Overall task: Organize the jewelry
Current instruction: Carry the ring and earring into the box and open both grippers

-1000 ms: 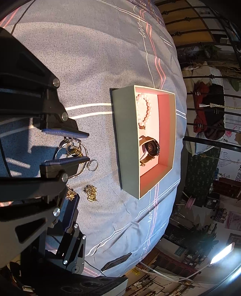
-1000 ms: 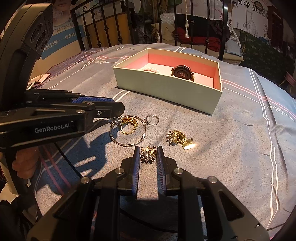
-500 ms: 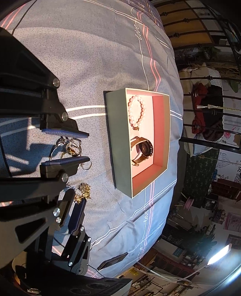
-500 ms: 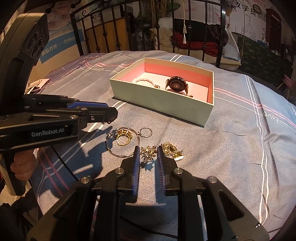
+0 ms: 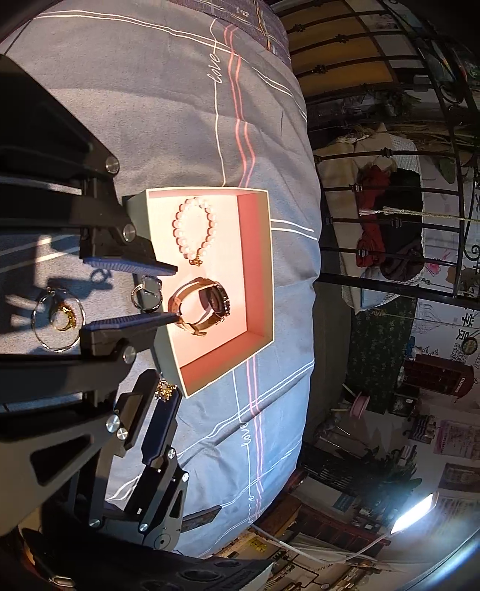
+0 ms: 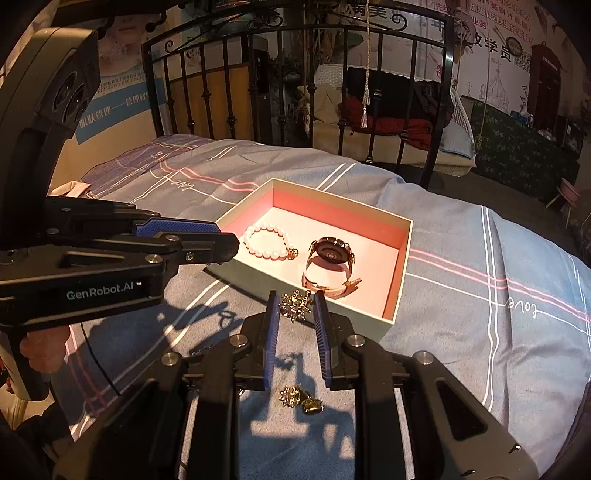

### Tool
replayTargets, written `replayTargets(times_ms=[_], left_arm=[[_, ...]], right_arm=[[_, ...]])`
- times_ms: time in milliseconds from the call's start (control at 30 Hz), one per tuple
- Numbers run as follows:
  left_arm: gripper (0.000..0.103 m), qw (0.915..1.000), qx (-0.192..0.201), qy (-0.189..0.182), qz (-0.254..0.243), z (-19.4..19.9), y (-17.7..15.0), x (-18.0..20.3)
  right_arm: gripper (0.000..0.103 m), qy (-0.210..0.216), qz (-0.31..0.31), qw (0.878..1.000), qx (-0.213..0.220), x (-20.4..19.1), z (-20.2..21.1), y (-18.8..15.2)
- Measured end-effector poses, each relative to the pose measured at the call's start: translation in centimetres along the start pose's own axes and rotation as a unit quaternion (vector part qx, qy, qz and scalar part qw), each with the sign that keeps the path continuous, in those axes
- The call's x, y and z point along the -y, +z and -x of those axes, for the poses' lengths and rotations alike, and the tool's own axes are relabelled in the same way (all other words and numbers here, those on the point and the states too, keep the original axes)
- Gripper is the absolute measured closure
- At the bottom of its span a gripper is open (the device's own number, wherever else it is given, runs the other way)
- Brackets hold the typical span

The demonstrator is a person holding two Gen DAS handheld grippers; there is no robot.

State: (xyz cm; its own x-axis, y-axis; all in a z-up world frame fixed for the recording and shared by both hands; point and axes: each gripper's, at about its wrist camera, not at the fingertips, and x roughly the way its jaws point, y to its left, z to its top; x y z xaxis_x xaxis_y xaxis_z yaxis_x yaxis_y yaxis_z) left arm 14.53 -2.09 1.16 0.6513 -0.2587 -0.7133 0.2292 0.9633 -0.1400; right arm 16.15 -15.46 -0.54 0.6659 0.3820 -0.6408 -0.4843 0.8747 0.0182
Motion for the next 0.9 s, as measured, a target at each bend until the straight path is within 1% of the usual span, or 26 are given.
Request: replayTargets(times_ms=[200, 367, 567, 900], left_arm=[[0.083, 1.0, 0.004, 0.003, 0.008, -1.0, 2.9, -0.5], [0.083, 0.9999, 0.002, 0.01, 0.01, -2.4, 4.5, -0.9], [0.083, 0.9996, -0.018, 0.013, 0.018, -4.8, 5.1, -1.7], [0.083, 0.9981, -0.051, 0.017, 0.029, -8.1, 4.6, -2.8]], right_arm=[[0.083, -0.005, -0.009, 1.0, 0.005, 1.3, -1.2, 2.4], [0.083, -0.012, -0.015, 1.0, 0.001, 2.3, -3.0, 4.0], [0.083, -0.013, -0.023, 1.0, -0.015, 3.0, -5.3, 4.5], [0.083, -0.009, -0.033, 0.999, -0.042, 4.0, -8.1, 3.7]])
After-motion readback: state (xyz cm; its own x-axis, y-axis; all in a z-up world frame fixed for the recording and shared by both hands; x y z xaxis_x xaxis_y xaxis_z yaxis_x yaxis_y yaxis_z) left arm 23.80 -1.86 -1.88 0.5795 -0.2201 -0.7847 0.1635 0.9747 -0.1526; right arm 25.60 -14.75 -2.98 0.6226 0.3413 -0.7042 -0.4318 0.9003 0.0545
